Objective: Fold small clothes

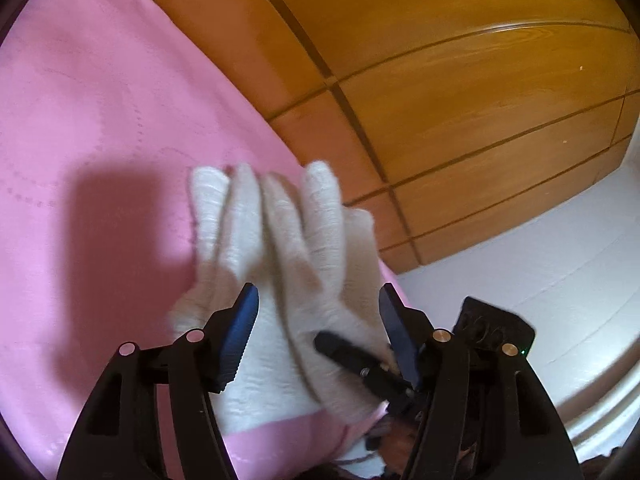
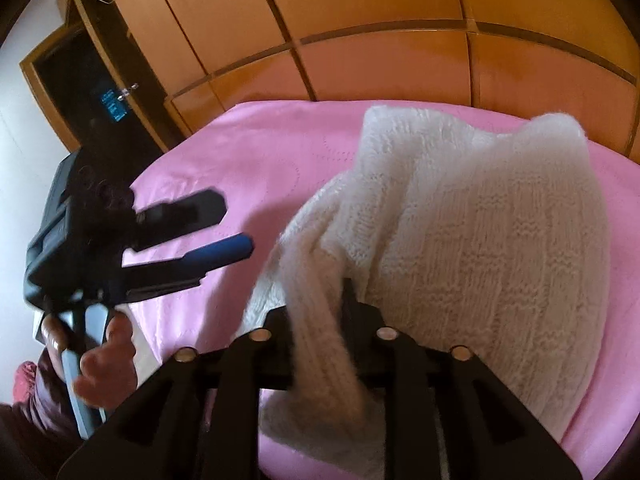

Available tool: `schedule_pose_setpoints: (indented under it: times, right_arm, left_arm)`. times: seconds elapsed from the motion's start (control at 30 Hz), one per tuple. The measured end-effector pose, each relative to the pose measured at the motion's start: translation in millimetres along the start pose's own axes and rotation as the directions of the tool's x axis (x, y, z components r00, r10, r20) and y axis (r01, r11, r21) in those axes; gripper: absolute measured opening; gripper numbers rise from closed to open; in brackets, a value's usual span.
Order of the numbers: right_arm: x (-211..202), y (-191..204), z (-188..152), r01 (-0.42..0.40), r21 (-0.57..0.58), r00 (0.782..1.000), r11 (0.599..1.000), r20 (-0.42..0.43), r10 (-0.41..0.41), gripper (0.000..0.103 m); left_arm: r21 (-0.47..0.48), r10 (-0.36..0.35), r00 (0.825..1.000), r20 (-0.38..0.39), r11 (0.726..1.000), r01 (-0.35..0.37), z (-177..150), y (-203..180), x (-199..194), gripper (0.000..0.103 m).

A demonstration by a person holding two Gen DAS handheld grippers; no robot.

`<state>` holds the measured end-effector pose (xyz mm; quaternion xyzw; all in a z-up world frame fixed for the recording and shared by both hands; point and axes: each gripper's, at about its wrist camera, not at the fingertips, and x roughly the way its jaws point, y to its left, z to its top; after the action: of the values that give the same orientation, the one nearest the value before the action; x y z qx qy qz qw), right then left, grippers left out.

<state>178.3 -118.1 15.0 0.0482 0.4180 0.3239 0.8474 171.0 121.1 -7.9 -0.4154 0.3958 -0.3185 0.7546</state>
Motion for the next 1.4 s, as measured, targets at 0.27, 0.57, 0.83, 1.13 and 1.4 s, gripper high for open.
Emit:
schedule_pose_setpoints:
  times: [0.27,0.57,0.83,1.13,1.4]
  right_arm:
    - [-79.5,-24.4,-29.0,-0.145,0.068,0.986,0.987,0.098,0.138,0.061]
    - [-102.4,-83.3,-66.9,0.097,0.178,0.988,0.979,0.104,-0.117,0.062]
    - [-69.4,-37.4,-59.4,0.109,0.030,0.989,0.994,0.098,-0.112,0.062]
    - [-21.0,-13.7,-65.4,0.142,-0.044,0.990,0.989,0.024,-0.141,0.064]
    - [-49.6,-31.2,-27.2,0.053,0.015,0.996,0.998,0.064,-0.054,0.065]
  left_arm:
    - [-0.004,0.006,0.994,-0.105,1.000,-0.006,14.7,-13.6,45.1,0.081]
    - [-0.031,0.118,0.983,-0.143,0.992,-0.123,13.6,-10.2,70.2,0.073]
    - [0.179,0.277,0.961,-0.022,0.946,-0.269,17.6,-49.5,65.6,0.018]
    - [0.288,0.573,0.817,0.069,0.772,-0.566,4.7,-21.1,58.8,0.030]
    - [0.385,0.642,0.741,0.195,0.645,-0.660,-9.7,-36.8,57.9,0.049]
